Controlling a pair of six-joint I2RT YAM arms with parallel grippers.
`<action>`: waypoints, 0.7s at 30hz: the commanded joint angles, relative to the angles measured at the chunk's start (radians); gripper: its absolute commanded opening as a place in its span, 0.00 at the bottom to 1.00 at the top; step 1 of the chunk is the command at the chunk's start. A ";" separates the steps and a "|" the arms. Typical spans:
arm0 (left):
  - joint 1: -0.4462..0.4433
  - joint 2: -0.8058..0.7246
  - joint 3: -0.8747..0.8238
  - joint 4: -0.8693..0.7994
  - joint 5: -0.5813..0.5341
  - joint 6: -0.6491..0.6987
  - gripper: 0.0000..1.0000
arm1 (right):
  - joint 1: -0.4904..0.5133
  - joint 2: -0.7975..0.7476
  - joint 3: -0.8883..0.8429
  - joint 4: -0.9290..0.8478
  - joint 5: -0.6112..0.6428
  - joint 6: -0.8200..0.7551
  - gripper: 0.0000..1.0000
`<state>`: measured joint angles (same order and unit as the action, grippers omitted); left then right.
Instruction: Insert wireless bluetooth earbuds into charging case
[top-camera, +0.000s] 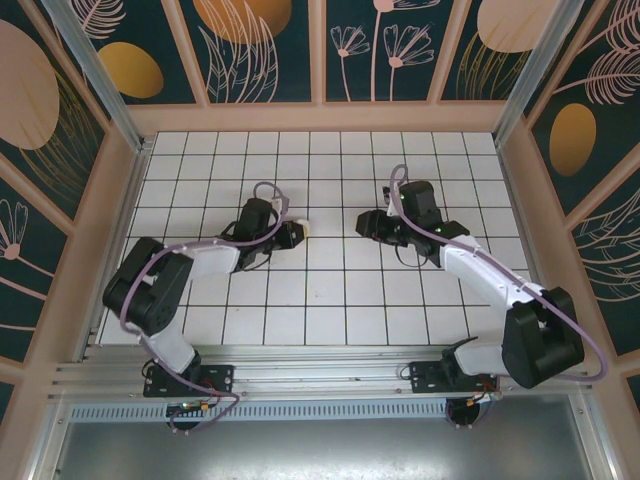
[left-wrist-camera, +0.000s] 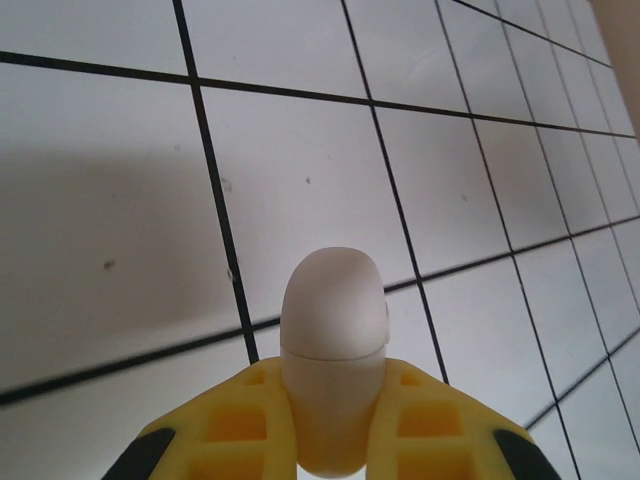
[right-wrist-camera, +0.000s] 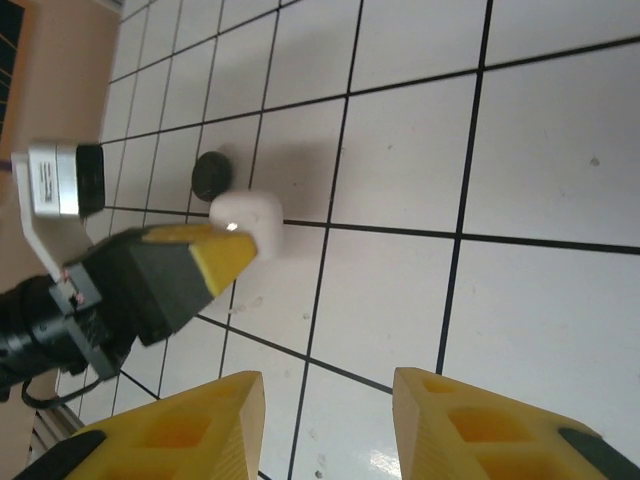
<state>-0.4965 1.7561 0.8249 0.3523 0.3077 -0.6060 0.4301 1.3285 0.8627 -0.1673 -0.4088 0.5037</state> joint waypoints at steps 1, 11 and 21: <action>0.003 0.075 0.071 -0.066 -0.030 -0.029 0.04 | 0.016 0.017 -0.014 0.047 0.004 0.010 0.39; 0.013 0.182 0.212 -0.232 -0.167 0.064 0.16 | 0.024 0.003 -0.032 0.016 0.090 -0.003 0.44; 0.044 0.099 0.253 -0.332 -0.241 0.133 0.49 | 0.000 -0.050 0.118 -0.199 0.407 -0.154 0.55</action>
<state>-0.4633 1.9137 1.0397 0.0940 0.1165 -0.5175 0.4431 1.3376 0.9115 -0.2855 -0.1577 0.4263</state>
